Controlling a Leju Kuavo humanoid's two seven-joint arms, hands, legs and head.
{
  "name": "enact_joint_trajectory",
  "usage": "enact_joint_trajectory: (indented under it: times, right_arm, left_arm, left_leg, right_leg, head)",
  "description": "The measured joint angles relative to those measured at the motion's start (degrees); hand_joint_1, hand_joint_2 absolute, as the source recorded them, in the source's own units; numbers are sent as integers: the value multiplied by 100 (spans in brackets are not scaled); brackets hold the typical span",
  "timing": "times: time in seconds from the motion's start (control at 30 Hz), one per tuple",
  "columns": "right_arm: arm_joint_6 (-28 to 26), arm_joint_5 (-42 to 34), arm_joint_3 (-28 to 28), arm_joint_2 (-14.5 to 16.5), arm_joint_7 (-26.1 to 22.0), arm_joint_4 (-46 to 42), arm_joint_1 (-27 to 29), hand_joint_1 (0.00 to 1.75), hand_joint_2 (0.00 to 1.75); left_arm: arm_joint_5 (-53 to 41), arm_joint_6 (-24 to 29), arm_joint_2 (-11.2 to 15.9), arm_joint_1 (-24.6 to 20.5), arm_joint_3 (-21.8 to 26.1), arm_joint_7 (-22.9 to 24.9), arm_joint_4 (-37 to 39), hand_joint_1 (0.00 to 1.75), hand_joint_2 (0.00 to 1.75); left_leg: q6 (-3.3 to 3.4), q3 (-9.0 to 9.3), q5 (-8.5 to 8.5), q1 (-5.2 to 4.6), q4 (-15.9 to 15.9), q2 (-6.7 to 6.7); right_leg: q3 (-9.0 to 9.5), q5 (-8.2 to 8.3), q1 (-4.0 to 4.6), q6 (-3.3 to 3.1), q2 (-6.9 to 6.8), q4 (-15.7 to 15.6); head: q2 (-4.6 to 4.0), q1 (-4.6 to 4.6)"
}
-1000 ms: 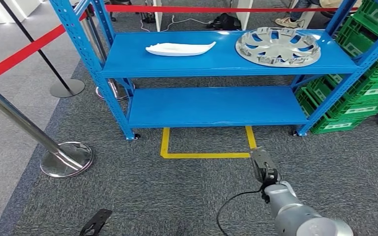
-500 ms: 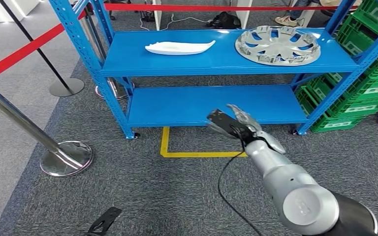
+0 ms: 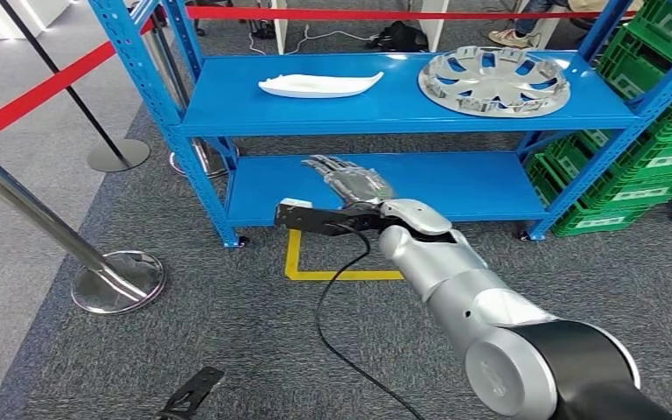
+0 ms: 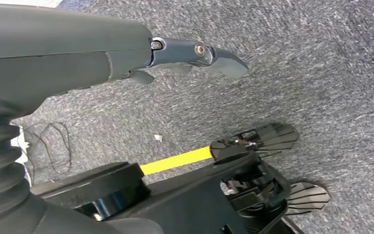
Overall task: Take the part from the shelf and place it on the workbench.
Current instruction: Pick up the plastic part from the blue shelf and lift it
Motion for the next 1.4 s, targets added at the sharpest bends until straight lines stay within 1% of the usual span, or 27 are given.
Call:
enact_joint_trajectory:
  times: [0.07, 0.13, 0.27, 0.47, 0.6, 0.77, 0.9, 1.17, 1.27, 1.4]
  right_arm:
    - [-115, 303, 406, -26, 259, 0, -26, 0, 175]
    - [-215, 415, 748, -67, 498, 0, -73, 0, 175]
    - [-407, 449, 1411, -236, 1220, 4, -252, 0, 175]
    - [-447, 468, 2236, -566, 2050, 33, -616, 0, 175]
    - [-389, 461, 2552, -797, 2325, 75, -821, 0, 175]
    - [-272, 412, 2665, -1131, 2514, 132, -994, 0, 175]
    - [-230, 363, 2665, -1348, 2604, 173, -1034, 0, 175]
    - [-67, 207, 2635, -1656, 2894, 269, -976, 0, 175]
    - [-70, 124, 2584, -1745, 2899, 299, -900, 0, 175]
    - [-100, 45, 2503, -1779, 2822, 308, -812, 0, 175]
  left_arm:
    - [-5, -5, -5, -13, -4, 4, 0, 0, 175]
    - [-14, -6, -10, -21, -10, 9, 0, 0, 175]
    - [-62, -12, -14, -31, -68, 42, 0, 0, 175]
    - [-126, -32, -16, -69, -105, 89, 2, 0, 175]
    - [-156, -46, -17, -100, -113, 107, 8, 0, 175]
    - [-156, -60, -17, -115, -120, 123, 15, 0, 175]
    - [-129, -72, -16, -116, -118, 127, 15, 0, 0]
    - [-89, -84, -11, -117, -116, 103, 15, 0, 0]
    - [-86, -84, -8, -118, -116, 70, 15, 0, 0]
    - [-87, -74, 5, -118, -116, 34, 15, 0, 0]
  left_leg:
    - [0, 0, 0, 0, 0, 0]
    - [0, 0, 1, 0, 0, 0]
    - [-3, -1, 5, 1, 0, 0]
    - [0, -3, 8, 0, 0, 0]
    - [1, -3, 8, 0, 1, 0]
    - [1, -4, 9, -1, 2, -1]
    - [1, -5, 9, -2, 2, 0]
    - [2, -6, 9, -2, 2, 0]
    - [2, -6, 9, -3, 2, 0]
    - [2, -6, 9, -3, 2, 0]
  right_leg:
    - [-2, 2, 0, 0, 0, 0]
    - [-2, 2, 0, -1, -1, 0]
    - [-3, 5, 0, -2, 0, 0]
    - [-4, 7, 0, -2, -2, 0]
    - [-5, 10, -1, 1, -1, -1]
    - [-5, 12, -1, 3, -2, -1]
    - [-6, 13, -2, 4, 1, -1]
    - [-8, 13, -4, 3, 0, -1]
    - [-8, 13, -5, 4, 1, -1]
    - [-9, 13, -5, 4, 1, -1]
  head:
    - [0, 0]
    - [0, 0]
    - [0, 0]
    - [0, 0]
    - [0, -1]
    - [0, 1]
    - [0, 0]
    - [0, 1]
    - [0, 1]
    - [0, 1]
